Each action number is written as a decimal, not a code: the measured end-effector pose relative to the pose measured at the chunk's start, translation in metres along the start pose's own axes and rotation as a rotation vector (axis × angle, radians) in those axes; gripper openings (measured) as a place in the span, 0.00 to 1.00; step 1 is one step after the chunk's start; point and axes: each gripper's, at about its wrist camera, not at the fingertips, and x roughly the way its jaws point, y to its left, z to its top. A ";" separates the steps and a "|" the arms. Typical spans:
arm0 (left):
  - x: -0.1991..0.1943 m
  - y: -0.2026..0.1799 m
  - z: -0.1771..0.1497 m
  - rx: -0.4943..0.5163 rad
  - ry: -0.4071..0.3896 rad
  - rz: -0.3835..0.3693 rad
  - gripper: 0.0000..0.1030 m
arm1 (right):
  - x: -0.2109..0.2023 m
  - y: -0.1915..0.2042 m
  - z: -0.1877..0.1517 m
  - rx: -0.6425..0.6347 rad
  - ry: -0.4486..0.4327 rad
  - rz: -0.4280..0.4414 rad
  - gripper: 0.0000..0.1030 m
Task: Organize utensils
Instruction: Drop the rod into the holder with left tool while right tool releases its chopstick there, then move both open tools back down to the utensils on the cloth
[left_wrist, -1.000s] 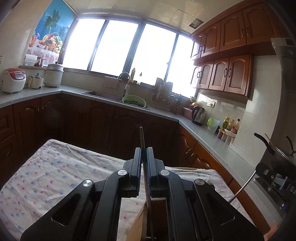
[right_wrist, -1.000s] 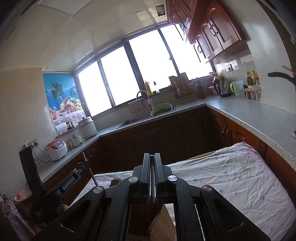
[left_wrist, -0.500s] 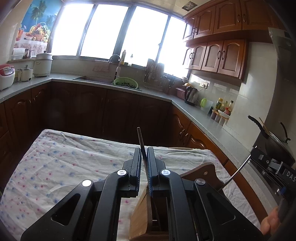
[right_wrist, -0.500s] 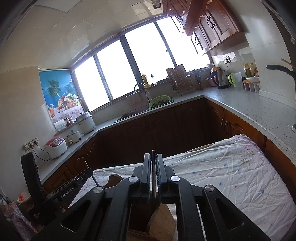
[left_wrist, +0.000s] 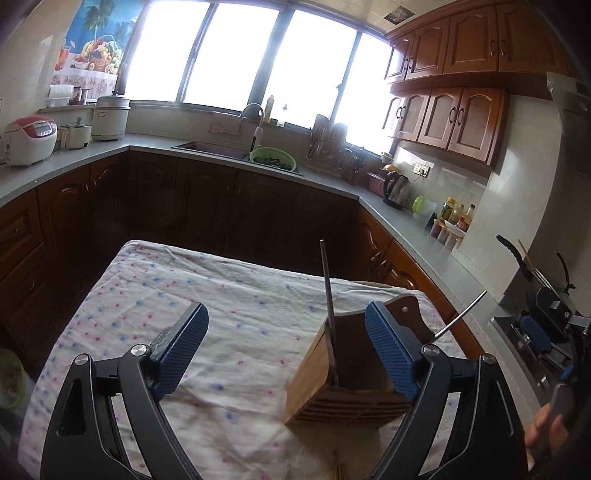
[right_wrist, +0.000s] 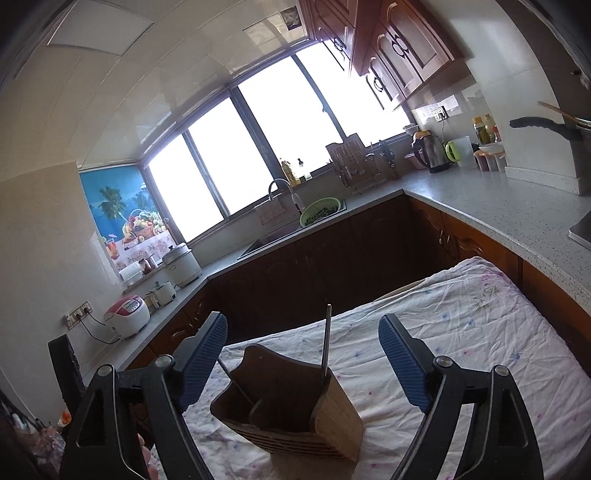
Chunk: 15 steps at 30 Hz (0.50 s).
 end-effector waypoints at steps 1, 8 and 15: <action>-0.008 0.005 -0.002 -0.007 0.015 0.016 0.91 | -0.006 0.000 -0.002 0.002 0.001 0.005 0.87; -0.065 0.045 -0.034 -0.087 0.093 0.058 0.93 | -0.052 0.003 -0.026 0.022 0.054 0.022 0.92; -0.105 0.061 -0.078 -0.120 0.147 0.069 0.93 | -0.096 0.014 -0.059 -0.024 0.102 -0.017 0.92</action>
